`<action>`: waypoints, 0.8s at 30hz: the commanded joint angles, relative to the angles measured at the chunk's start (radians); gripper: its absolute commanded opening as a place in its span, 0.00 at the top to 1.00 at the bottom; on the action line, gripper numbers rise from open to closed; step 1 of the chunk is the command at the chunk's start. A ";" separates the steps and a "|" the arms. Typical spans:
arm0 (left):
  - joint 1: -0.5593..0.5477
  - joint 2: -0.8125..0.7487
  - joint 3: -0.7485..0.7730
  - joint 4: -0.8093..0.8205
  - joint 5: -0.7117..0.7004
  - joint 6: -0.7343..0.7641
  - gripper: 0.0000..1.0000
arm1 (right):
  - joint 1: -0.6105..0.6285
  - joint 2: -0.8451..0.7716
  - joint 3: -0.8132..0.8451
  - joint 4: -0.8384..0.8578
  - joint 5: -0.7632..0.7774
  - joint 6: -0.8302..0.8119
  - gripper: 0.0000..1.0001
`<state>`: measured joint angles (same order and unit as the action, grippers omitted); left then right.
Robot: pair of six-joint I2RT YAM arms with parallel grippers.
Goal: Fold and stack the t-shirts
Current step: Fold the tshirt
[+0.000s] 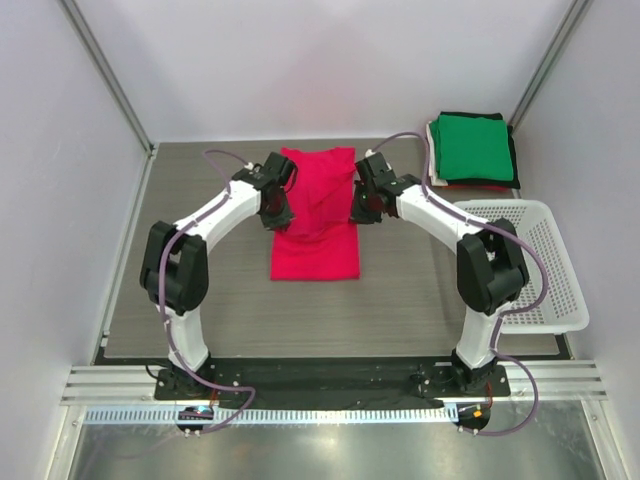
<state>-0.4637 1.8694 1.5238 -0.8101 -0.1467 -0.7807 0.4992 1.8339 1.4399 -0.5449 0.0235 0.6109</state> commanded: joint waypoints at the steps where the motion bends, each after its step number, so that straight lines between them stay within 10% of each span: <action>1: 0.020 0.034 0.064 0.031 0.022 0.024 1.00 | -0.017 0.024 0.057 0.049 -0.062 -0.043 0.99; 17: 0.065 0.195 0.191 0.022 0.021 0.064 0.98 | -0.088 0.195 0.151 0.080 -0.117 -0.083 0.98; 21: 0.100 0.241 0.300 -0.024 0.053 0.078 0.74 | -0.111 0.252 0.271 0.042 -0.142 -0.117 0.40; 24: 0.128 0.258 0.428 -0.107 0.073 0.095 0.51 | -0.117 0.284 0.437 -0.076 -0.131 -0.154 0.29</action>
<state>-0.3744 2.1437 1.8194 -0.8543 -0.1032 -0.7120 0.3923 2.1296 1.7157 -0.5503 -0.0975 0.5091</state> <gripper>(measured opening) 0.444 0.699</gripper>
